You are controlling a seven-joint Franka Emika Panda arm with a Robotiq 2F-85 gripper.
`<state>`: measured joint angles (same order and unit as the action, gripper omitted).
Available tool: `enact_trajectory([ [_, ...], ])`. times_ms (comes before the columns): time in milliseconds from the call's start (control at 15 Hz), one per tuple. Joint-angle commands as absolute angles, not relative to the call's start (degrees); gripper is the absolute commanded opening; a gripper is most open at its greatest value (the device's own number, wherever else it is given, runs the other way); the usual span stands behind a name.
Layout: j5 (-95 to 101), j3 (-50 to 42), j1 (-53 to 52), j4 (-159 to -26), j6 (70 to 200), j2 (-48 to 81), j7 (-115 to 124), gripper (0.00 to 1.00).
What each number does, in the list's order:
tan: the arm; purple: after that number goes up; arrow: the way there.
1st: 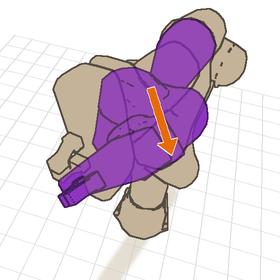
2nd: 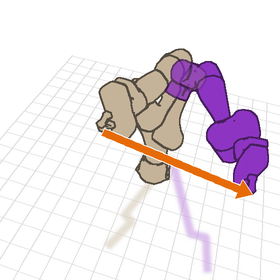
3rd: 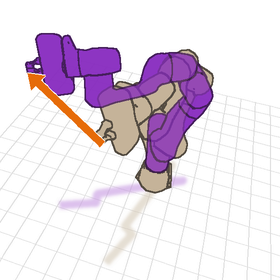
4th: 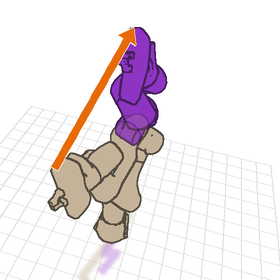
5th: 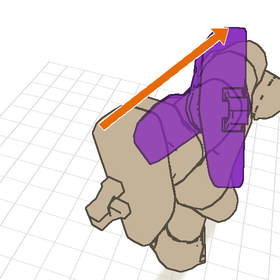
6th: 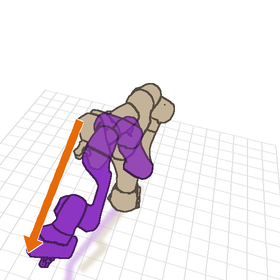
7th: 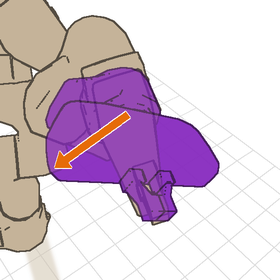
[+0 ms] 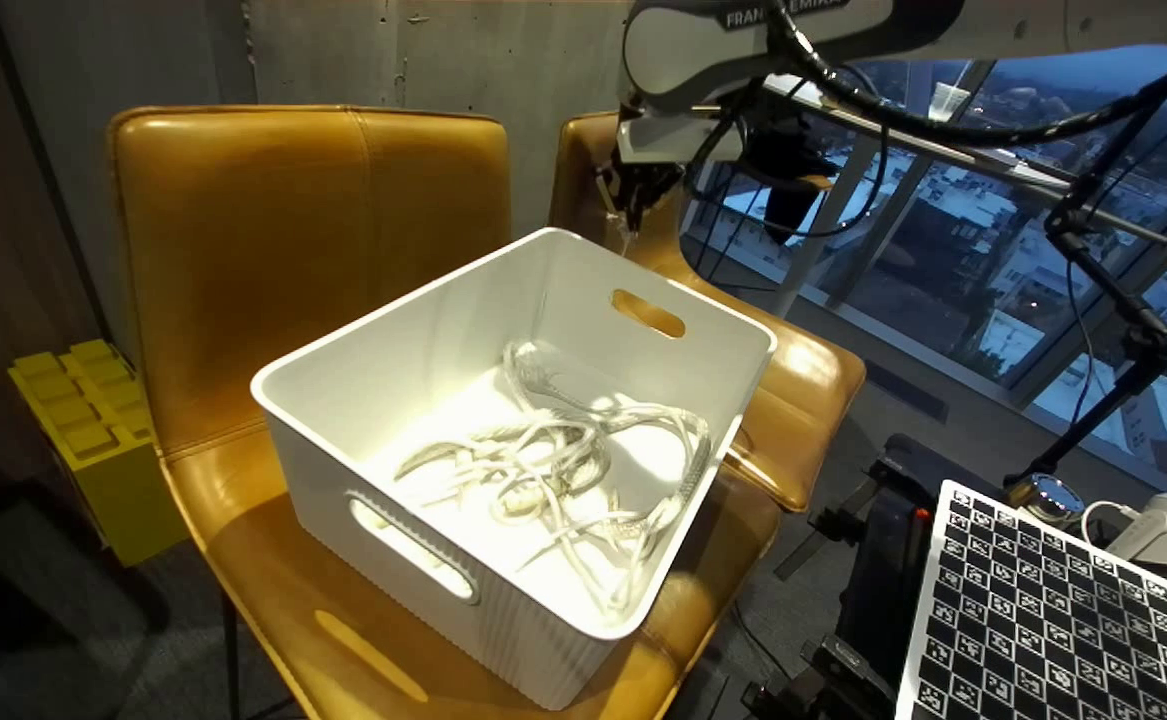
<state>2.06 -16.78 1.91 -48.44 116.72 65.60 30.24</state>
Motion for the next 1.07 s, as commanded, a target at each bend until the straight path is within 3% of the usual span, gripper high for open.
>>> enact_trajectory([
  [0, 3.5, -17.0, -2.7, -61.0, 113.4, 54.0, 28.3, 0.01],
  [1000, 9.7, -2.6, -8.6, -99.5, 115.0, 12.5, 14.8, 0.01],
])
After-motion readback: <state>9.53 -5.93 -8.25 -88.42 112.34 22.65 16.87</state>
